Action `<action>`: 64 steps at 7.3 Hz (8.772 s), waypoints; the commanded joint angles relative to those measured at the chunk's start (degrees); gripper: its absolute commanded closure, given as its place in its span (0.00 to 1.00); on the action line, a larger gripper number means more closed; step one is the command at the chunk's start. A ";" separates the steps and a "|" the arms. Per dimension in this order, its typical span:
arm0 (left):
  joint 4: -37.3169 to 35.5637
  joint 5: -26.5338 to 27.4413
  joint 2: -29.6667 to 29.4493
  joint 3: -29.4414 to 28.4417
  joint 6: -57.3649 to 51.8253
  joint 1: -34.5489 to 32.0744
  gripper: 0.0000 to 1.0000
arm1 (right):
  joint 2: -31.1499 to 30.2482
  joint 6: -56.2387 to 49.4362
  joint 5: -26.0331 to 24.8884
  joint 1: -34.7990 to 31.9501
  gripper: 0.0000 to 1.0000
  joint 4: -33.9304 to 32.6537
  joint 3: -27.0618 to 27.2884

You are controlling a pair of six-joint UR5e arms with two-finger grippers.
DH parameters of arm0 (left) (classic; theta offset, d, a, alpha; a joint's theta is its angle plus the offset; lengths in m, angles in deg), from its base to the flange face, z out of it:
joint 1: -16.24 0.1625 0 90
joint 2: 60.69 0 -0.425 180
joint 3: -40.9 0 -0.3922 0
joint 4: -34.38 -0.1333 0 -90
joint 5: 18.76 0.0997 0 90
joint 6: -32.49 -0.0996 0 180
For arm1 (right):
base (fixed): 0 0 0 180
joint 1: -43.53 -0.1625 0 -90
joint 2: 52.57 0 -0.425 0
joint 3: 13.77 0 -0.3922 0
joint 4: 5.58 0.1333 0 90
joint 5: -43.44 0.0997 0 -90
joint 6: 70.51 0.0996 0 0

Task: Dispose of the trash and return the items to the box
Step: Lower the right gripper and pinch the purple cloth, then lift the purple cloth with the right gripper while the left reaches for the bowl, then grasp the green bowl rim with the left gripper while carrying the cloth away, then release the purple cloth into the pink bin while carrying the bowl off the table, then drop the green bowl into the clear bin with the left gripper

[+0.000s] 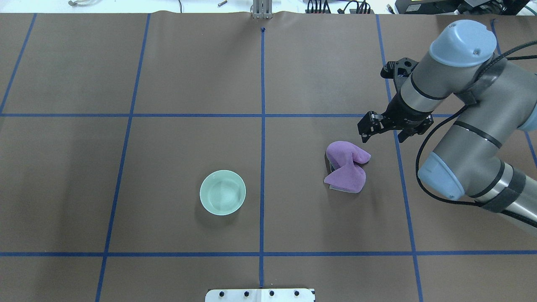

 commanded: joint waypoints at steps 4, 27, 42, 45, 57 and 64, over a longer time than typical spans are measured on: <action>-12.93 0.09 -1.24 19.32 17.37 3.96 0.01 | 2.49 4.16 -1.30 4.14 0.00 13.31 -10.57; 0.24 41.57 -20.30 20.77 88.25 72.27 0.03 | -11.66 -10.20 9.69 -21.59 1.00 21.14 -6.49; -9.68 14.01 -12.16 29.65 53.00 32.97 1.00 | -25.20 -65.50 4.44 -45.04 1.00 -1.58 -3.06; -9.51 2.84 -7.58 17.47 23.59 12.41 1.00 | -25.55 -78.03 3.01 -53.83 1.00 -1.20 -15.14; 11.03 0.70 -9.68 -35.98 -16.17 -12.54 1.00 | -26.08 -56.32 11.86 -49.03 0.00 10.40 -9.15; 24.64 0.96 -2.30 -39.52 -5.29 -13.24 1.00 | -26.87 -46.17 12.06 -43.04 0.00 4.60 2.65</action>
